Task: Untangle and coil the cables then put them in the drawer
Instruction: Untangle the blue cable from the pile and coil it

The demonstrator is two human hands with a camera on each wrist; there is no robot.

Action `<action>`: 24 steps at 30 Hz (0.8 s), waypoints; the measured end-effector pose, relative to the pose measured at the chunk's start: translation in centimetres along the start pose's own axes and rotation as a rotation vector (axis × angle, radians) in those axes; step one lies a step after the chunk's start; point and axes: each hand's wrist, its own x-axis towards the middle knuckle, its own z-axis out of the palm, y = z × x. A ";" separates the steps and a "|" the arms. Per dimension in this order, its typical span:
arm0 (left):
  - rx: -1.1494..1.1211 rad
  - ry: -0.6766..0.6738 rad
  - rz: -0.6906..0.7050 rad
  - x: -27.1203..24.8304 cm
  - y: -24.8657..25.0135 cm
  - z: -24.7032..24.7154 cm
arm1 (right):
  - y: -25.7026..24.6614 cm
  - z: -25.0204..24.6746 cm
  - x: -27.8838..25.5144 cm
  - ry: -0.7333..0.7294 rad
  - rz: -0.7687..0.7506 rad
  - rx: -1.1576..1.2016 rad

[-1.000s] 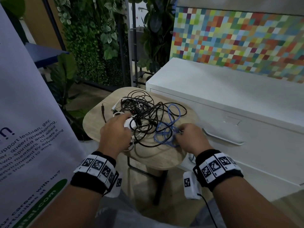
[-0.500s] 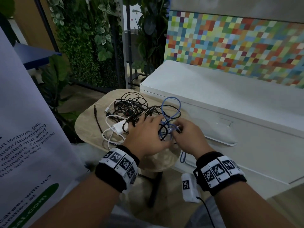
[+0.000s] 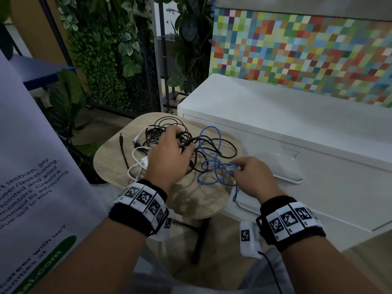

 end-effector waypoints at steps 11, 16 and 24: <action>0.067 -0.231 0.179 -0.5 1.1 0.5 | -3.0 2.8 0.5 -0.035 -0.064 -0.254; 0.069 -0.258 0.231 0.0 0.7 0.3 | -3.0 3.7 0.7 0.024 -0.099 -0.236; -0.141 0.044 0.050 0.7 0.3 0.1 | -2.0 2.0 0.1 -0.070 -0.186 -0.468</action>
